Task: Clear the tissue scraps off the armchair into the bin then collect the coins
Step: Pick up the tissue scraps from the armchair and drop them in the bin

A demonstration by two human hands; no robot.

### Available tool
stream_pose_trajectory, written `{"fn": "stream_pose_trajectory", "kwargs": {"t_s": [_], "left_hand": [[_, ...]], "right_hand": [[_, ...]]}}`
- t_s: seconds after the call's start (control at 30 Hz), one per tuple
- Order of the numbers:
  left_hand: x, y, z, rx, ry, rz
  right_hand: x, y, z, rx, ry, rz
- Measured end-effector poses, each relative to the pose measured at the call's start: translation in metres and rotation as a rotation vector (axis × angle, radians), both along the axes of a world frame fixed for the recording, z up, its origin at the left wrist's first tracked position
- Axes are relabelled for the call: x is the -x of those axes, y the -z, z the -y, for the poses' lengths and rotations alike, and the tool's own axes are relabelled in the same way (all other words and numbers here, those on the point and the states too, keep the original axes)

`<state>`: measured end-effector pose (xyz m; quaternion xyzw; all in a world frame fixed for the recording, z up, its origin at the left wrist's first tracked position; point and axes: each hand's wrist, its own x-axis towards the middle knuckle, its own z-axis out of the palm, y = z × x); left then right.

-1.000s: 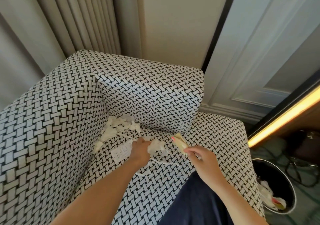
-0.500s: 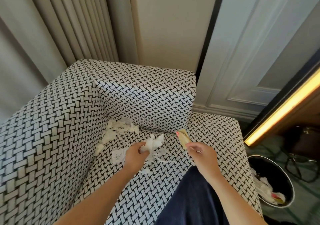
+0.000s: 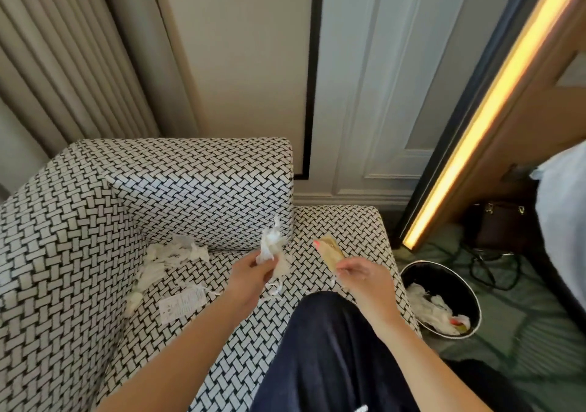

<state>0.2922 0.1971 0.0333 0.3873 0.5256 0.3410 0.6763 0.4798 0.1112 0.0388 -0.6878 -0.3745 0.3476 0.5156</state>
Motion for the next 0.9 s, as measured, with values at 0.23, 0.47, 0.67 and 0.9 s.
{"fn": "stream_pose_trajectory", "kwargs": {"t_s": [0.23, 0.47, 0.67, 0.9], "left_hand": [[-0.076, -0.016, -0.005, -0.033, 0.141, 0.083], [-0.174, -0.021, 0.0, -0.004, 0.311, 0.087], [-0.255, -0.024, 0.011, 0.041, 0.422, 0.127], [-0.337, 0.003, 0.013, 0.086, 0.507, 0.105]], "right_hand": [[-0.064, -0.012, 0.028, 0.008, 0.123, 0.019], [-0.137, -0.008, 0.058, 0.041, 0.359, -0.024], [-0.195, 0.019, 0.083, 0.056, 0.531, -0.102], [-0.262, 0.05, 0.094, 0.165, 0.647, -0.067]]}}
